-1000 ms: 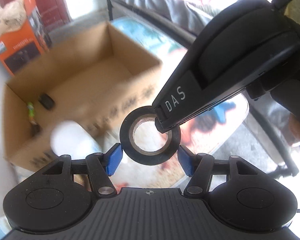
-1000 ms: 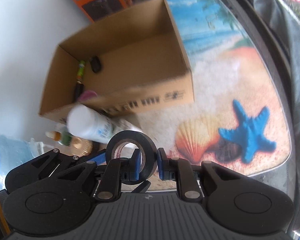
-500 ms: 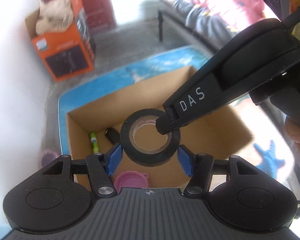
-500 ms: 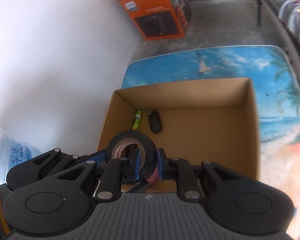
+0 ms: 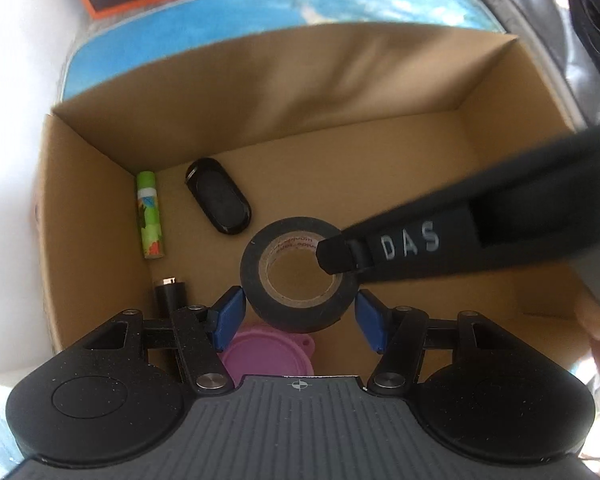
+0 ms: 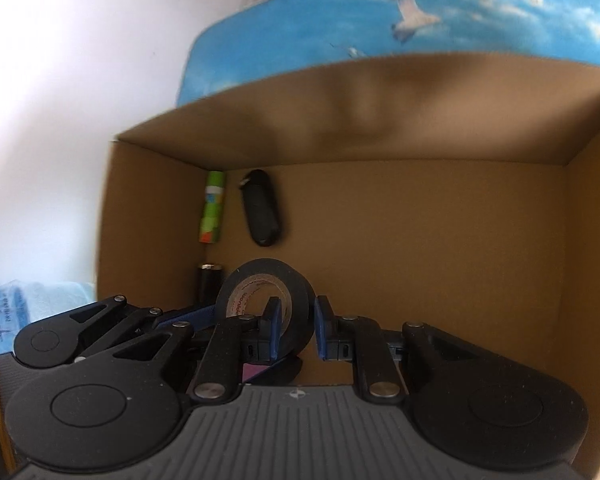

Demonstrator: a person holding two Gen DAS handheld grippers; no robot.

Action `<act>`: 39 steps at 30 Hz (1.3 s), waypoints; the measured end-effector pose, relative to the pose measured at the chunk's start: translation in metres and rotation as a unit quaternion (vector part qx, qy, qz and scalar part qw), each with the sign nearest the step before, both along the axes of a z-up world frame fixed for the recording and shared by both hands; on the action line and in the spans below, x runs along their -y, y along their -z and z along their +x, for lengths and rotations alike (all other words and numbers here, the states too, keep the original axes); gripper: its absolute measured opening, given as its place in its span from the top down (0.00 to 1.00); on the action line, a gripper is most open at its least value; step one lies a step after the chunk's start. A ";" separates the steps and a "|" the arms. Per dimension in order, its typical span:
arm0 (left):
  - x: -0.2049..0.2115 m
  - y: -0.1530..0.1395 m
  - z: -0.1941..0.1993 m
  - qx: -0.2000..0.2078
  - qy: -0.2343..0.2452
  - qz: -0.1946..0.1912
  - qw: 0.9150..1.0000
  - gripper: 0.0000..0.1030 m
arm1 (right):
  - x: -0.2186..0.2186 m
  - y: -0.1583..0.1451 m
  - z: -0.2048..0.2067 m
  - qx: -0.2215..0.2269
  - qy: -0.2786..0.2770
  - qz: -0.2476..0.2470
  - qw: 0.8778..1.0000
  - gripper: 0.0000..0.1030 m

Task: Organize rigid objects
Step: 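Carry the black tape roll into the box and release it, then withdraw the open right gripper up out of the box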

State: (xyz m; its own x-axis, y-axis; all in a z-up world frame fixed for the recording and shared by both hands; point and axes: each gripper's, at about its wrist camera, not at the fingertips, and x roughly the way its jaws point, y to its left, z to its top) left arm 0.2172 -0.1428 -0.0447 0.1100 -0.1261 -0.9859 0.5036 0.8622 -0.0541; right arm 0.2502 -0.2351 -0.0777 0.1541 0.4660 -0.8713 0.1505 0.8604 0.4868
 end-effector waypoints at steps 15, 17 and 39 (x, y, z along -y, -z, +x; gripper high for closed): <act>-0.008 -0.002 0.026 -0.005 -0.042 0.001 0.999 0.33 | -0.007 0.015 0.002 0.033 0.001 -0.007 0.999 0.79; -0.016 -0.014 0.024 0.008 -0.050 -0.015 0.999 0.32 | 0.001 0.004 -0.006 0.046 0.015 0.000 0.999 0.79; -0.090 -0.112 -0.068 0.077 -0.027 -0.196 0.977 0.00 | 0.028 -0.147 -0.219 0.134 0.183 -0.112 0.968 0.05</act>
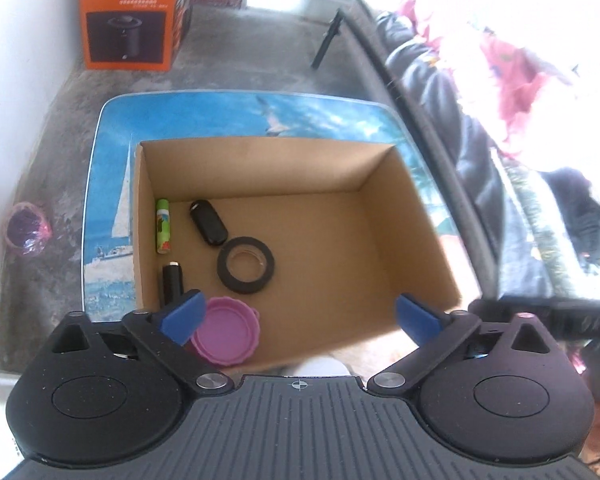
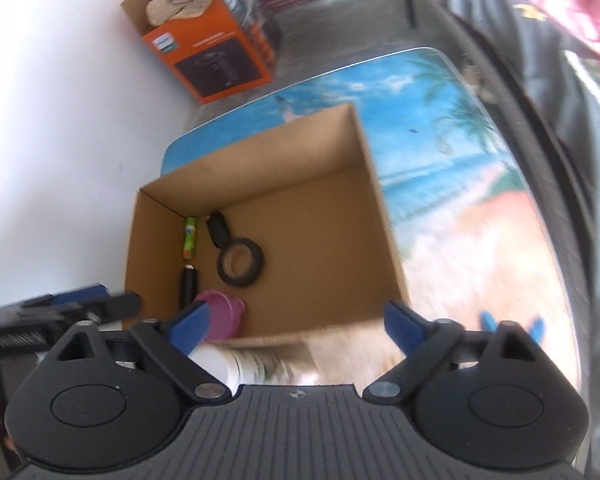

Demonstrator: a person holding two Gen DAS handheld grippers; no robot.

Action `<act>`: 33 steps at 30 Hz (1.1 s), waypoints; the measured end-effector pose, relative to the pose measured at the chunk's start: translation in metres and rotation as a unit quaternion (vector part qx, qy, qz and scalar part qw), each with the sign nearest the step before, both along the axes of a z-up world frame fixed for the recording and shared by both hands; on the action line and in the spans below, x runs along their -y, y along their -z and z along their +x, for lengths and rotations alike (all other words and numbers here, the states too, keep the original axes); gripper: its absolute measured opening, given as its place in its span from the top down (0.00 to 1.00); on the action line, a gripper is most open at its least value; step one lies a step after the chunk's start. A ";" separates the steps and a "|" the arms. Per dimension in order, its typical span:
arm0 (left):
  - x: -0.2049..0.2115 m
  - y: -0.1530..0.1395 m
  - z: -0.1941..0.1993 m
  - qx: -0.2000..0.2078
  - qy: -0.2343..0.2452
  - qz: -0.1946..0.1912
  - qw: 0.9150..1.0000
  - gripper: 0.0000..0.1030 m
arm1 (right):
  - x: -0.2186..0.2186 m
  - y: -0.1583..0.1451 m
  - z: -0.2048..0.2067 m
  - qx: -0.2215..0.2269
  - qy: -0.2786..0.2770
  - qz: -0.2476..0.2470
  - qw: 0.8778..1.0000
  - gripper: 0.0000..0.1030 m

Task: Organize rigid objects
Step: 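Withdraw the open right gripper up out of the box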

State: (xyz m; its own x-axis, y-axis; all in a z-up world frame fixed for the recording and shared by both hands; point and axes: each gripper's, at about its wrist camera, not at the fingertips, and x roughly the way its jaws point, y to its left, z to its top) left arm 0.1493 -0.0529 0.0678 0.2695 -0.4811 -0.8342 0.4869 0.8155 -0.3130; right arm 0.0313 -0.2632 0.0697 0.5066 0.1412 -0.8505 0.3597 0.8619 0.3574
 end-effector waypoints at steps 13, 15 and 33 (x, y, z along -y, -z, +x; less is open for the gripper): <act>-0.027 -0.005 -0.051 0.014 0.021 -0.074 0.997 0.00 | -0.038 -0.001 -0.040 0.023 -0.012 -0.090 0.996 0.00; -0.023 0.000 -0.061 0.014 0.008 -0.074 0.997 0.00 | -0.030 0.004 -0.037 0.027 -0.021 -0.059 0.998 0.00; 0.042 0.066 -0.131 0.027 -0.122 0.020 0.992 0.01 | 0.038 0.065 -0.005 -0.071 -0.076 0.072 0.992 0.04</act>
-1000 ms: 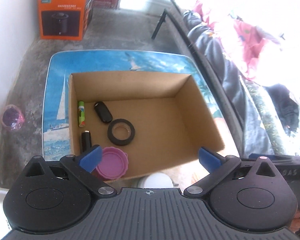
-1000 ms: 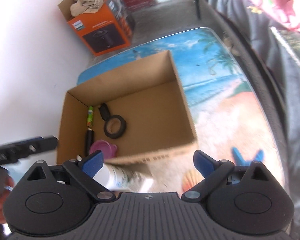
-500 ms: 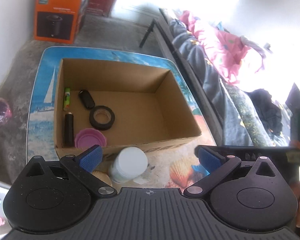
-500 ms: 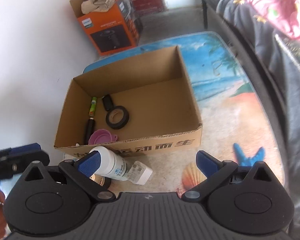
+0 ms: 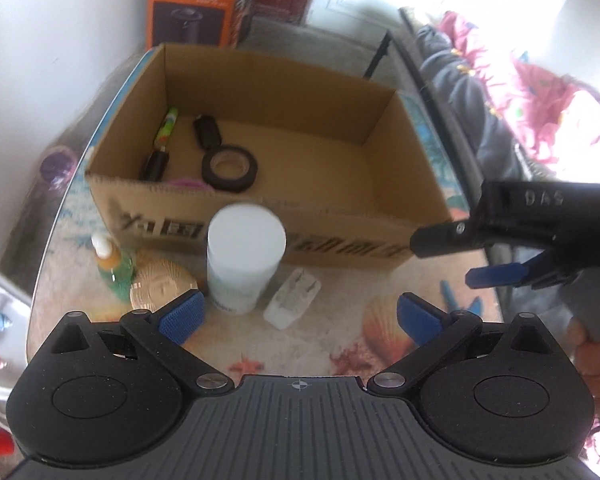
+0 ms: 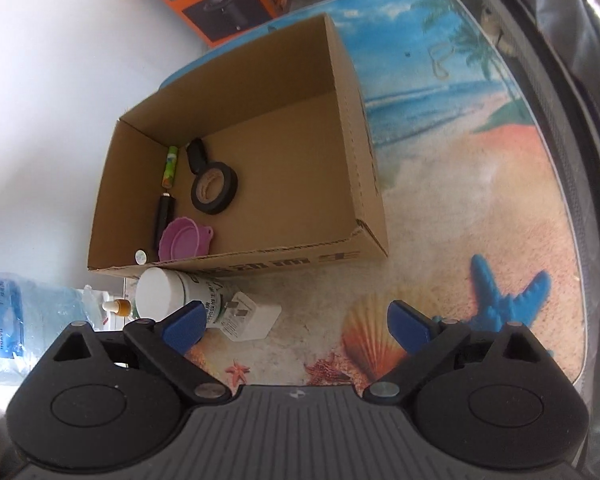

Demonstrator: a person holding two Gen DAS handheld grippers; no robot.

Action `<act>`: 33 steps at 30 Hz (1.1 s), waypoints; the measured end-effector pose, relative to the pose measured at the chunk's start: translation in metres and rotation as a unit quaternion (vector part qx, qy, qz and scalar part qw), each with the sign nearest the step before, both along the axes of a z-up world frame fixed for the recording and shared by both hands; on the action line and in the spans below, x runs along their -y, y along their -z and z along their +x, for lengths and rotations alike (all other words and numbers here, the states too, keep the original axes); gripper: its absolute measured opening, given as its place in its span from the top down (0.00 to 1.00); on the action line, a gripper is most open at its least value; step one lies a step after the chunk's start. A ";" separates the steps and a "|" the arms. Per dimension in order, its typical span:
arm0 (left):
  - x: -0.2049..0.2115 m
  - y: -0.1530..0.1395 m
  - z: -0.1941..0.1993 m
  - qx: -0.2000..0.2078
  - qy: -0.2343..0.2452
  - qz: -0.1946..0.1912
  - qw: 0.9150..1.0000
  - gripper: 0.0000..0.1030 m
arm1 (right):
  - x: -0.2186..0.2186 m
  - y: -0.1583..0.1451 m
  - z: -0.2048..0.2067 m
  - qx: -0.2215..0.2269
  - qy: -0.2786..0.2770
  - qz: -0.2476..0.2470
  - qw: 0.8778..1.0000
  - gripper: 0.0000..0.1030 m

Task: Organize rigid objects
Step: 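Withdraw the open right gripper up out of the box, then lower the right gripper onto the white charger plug and close it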

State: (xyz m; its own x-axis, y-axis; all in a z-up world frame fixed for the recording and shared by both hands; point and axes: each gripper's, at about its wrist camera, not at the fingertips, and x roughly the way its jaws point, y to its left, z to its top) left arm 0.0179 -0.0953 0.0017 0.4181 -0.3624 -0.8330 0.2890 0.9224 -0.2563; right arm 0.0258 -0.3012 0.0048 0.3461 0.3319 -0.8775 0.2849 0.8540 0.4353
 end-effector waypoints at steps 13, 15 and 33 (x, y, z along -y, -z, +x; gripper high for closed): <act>0.034 0.059 -0.009 0.000 0.010 0.109 0.994 0.23 | -0.028 0.050 0.023 -0.058 -0.002 0.076 0.995 0.19; 0.037 0.064 -0.008 0.007 0.006 0.120 0.993 0.28 | -0.032 0.056 0.028 -0.061 -0.004 0.082 0.995 0.22; 0.017 0.074 0.008 0.006 -0.011 0.074 0.997 0.56 | -0.050 0.095 0.055 -0.108 0.036 0.116 0.987 0.45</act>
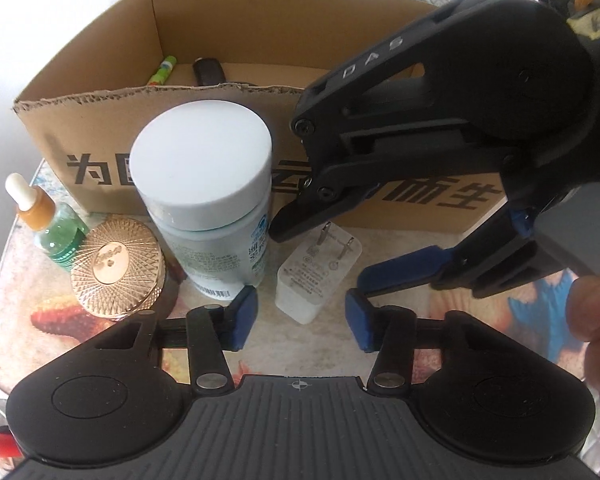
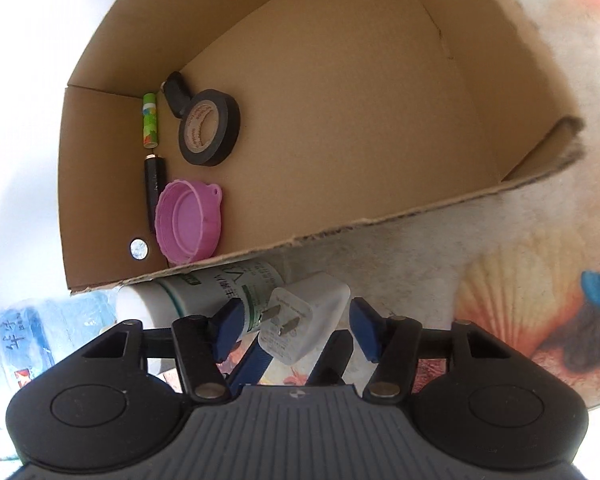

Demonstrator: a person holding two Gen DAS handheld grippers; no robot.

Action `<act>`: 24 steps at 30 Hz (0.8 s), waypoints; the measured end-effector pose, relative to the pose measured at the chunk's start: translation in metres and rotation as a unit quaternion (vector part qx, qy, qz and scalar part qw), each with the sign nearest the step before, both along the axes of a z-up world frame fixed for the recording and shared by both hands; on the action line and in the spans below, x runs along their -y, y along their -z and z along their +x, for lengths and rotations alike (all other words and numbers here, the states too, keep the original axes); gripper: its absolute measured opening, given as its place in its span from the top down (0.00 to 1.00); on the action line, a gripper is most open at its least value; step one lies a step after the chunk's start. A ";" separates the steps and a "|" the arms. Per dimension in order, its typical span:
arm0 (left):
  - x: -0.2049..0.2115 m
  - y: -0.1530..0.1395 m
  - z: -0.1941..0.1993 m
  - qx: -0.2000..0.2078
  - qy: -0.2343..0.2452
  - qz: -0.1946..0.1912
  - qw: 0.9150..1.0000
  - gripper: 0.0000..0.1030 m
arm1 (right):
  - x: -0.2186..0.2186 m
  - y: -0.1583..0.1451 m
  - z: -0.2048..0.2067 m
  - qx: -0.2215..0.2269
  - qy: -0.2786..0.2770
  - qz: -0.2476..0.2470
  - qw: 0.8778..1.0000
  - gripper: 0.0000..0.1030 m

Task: Organize rigid objects
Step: 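Lower the right gripper onto the white charger plug and close it, then hold the white charger plug in the right gripper and lift it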

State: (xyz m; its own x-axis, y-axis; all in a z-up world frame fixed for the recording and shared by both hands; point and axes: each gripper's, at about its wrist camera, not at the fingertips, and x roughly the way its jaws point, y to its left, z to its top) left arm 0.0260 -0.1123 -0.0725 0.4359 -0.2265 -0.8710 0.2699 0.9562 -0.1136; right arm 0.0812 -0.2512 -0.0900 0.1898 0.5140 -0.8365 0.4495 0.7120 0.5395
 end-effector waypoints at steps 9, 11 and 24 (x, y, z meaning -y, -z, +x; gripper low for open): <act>-0.006 -0.004 0.006 -0.017 0.004 -0.019 1.000 0.68 | 0.003 0.003 0.000 -0.019 0.007 -0.001 1.000 0.55; -0.009 -0.005 0.006 -0.019 0.006 -0.020 1.000 0.68 | 0.004 0.004 0.000 -0.023 0.007 -0.001 1.000 0.55; -0.017 -0.010 0.004 -0.035 0.004 -0.034 0.999 0.68 | 0.012 0.002 -0.003 -0.040 -0.007 -0.010 0.999 0.55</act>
